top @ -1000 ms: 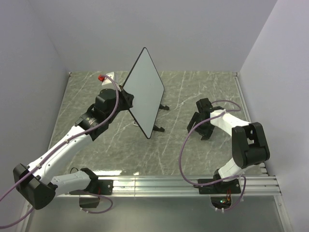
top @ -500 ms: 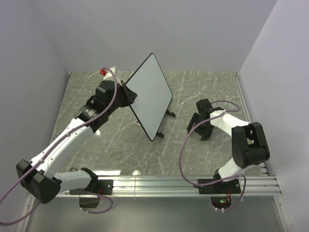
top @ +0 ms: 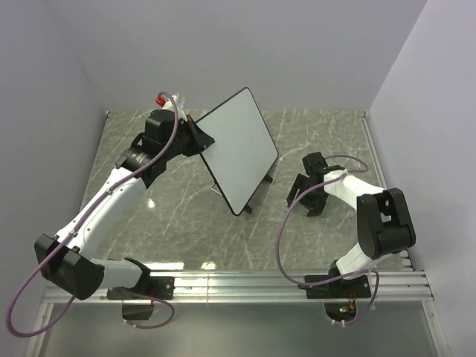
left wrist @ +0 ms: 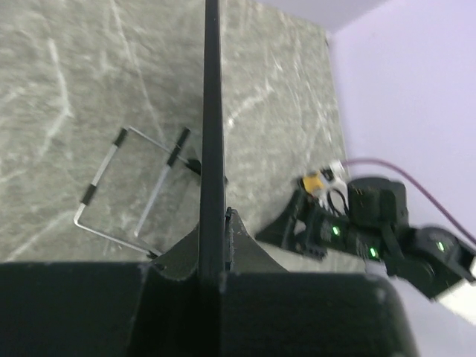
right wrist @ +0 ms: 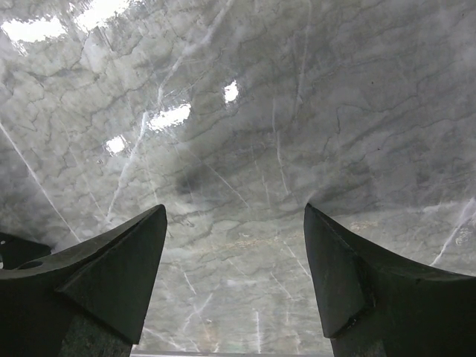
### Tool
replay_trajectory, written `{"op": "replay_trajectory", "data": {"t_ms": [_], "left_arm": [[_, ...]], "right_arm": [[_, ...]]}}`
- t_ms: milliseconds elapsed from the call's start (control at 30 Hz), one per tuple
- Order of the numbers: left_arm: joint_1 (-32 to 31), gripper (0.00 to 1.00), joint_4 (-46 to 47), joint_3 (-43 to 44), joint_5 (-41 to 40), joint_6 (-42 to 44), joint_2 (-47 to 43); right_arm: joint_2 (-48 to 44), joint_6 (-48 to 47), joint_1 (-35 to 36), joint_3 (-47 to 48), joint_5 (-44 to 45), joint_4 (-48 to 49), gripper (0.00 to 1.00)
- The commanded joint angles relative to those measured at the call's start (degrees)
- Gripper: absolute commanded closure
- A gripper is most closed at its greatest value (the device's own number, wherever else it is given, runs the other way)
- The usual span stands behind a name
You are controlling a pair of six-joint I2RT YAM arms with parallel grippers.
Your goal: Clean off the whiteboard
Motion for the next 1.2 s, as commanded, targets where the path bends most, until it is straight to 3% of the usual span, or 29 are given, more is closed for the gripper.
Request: {"op": "replay_trajectory", "data": {"t_ms": [0, 133, 433, 633, 833, 1167], "left_arm": [[0.61, 1.0, 14.41, 1.47, 12.05, -1.29, -4.7], [2.37, 1.0, 12.6, 0.05, 13.92, -0.51, -7.17], [2.81, 1.0, 7.04, -4.17, 3.39, 2.84, -10.7], [2.81, 1.0, 8.09, 5.23, -0.58, 3.71, -2.53], [2.81, 1.0, 6.78, 14.55, 0.38, 6.88, 5.12], [2.81, 1.0, 4.84, 6.21, -3.66, 9.08, -1.72]], "right_arm": [[1.77, -0.97, 0.21, -2.49, -0.84, 2.64, 0.19], [1.85, -1.24, 0.21, -3.11, -0.67, 2.73, 0.19], [2.64, -1.24, 0.21, -2.75, -1.45, 2.99, 0.2], [3.35, -0.36, 0.12, -3.28, -2.6, 3.61, 0.2], [1.42, -0.8, 0.13, -3.11, -1.02, 2.47, 0.2], [-0.17, -0.71, -0.4, -4.86, -1.19, 2.82, 0.21]]}}
